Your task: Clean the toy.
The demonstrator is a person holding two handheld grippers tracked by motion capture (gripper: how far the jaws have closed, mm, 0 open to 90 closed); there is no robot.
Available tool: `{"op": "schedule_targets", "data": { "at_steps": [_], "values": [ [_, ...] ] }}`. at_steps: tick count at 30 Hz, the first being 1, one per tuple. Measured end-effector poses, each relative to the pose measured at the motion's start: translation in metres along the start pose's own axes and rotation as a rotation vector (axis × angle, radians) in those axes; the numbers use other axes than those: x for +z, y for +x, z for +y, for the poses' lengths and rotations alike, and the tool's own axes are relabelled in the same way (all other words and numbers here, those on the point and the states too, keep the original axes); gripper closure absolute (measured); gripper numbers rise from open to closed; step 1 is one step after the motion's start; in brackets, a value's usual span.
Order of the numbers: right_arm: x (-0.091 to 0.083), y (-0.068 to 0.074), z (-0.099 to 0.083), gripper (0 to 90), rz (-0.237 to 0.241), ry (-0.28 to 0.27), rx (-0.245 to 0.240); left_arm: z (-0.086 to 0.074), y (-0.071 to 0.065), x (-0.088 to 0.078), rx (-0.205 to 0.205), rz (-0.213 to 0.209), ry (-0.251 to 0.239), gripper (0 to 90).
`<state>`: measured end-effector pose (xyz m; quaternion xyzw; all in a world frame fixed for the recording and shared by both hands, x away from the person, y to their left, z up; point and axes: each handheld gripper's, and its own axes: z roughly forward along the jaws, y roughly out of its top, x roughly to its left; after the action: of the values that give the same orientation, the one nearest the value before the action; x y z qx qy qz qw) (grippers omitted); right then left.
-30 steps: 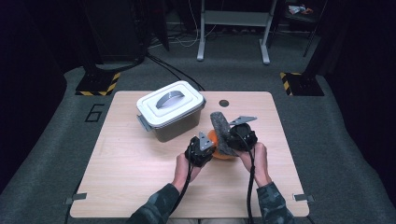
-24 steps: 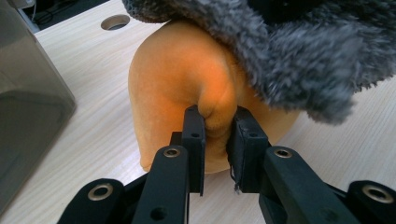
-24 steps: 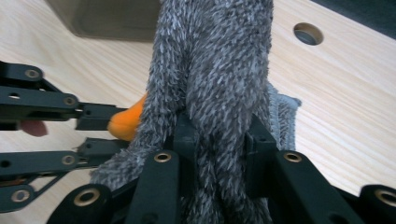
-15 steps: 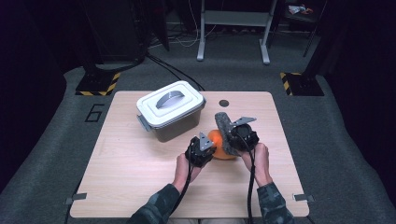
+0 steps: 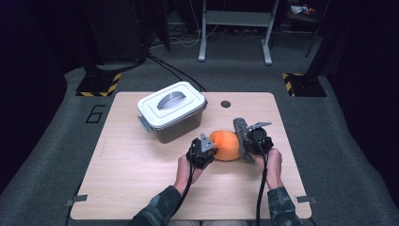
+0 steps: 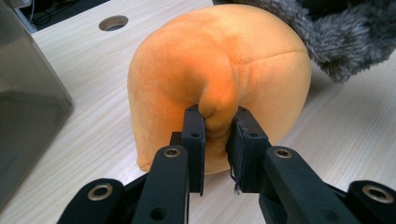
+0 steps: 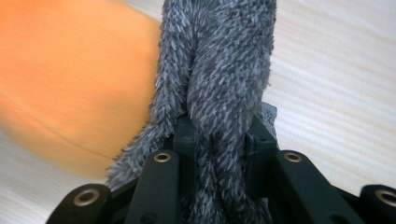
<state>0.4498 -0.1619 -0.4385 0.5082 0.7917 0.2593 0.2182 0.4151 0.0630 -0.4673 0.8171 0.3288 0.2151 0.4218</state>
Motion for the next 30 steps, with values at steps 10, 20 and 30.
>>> {"op": "schedule_targets", "data": {
  "at_steps": [10,20,30],
  "values": [
    [0.027,-0.012,-0.015,71.1,-0.004,0.079,0.046,0.000,0.000,0.000,-0.004,-0.003,0.001,77.5],
    [0.048,-0.012,-0.025,71.2,0.022,0.149,0.067,-0.001,0.001,0.000,-0.007,-0.002,0.005,77.6],
    [-0.001,-0.020,-0.011,71.6,-0.018,0.018,0.062,-0.001,0.004,-0.001,-0.016,-0.001,0.001,77.5]
  ]
}}
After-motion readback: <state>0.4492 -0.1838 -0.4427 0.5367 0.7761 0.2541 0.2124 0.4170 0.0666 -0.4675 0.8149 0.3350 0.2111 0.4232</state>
